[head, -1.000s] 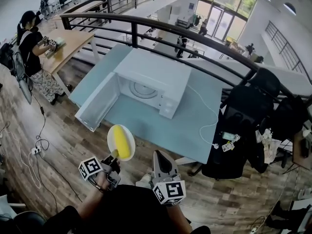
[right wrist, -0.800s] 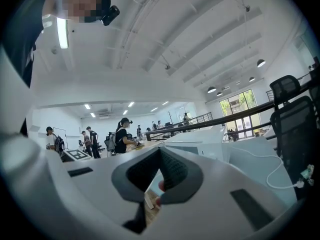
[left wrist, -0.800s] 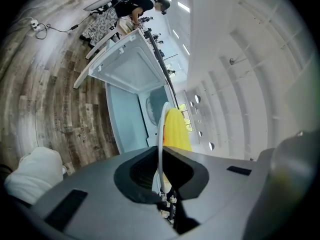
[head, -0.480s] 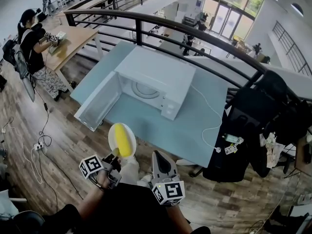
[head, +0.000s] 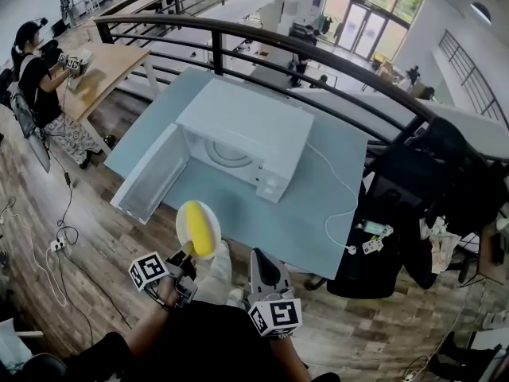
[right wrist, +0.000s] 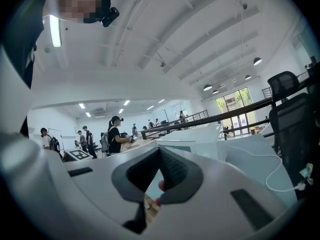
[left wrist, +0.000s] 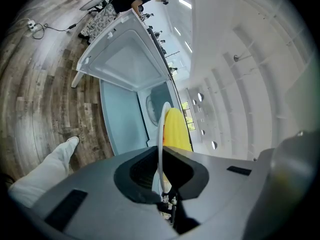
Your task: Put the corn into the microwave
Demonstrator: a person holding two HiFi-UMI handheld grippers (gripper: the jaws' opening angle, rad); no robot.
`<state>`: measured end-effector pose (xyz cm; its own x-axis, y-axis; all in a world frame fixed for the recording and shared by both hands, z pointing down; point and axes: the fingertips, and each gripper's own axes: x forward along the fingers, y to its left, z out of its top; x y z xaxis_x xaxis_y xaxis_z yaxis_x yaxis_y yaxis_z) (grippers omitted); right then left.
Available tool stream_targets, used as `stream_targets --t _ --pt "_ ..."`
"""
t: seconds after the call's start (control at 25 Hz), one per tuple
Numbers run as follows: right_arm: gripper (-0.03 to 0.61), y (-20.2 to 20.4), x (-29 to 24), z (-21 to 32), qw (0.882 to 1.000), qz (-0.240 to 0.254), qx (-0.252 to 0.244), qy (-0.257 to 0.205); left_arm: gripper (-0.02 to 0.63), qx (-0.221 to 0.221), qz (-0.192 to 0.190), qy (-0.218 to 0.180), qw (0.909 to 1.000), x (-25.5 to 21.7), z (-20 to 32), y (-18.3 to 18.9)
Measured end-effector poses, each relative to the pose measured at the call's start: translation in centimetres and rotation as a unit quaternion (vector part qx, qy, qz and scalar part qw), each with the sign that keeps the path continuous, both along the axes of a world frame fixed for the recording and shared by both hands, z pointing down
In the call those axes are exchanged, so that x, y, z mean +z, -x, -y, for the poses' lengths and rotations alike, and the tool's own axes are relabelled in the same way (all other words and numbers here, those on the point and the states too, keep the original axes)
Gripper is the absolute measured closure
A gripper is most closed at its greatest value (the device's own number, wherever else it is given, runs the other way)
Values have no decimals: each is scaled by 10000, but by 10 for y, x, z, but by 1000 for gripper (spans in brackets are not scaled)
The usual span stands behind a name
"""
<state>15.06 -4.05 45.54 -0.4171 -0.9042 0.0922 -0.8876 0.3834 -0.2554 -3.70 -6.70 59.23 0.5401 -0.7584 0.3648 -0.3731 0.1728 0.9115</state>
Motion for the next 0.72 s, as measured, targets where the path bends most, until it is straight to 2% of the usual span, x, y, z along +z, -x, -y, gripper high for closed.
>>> stream_targets --t 0.24,0.72 --pt "571 -3 11 30 9999 -46 56 118 595 100 -41 91 9999 16 31 -8" --pt "571 9 8 99 9992 -256 -193 250 594 75 -95 270 9996 31 96 -12"
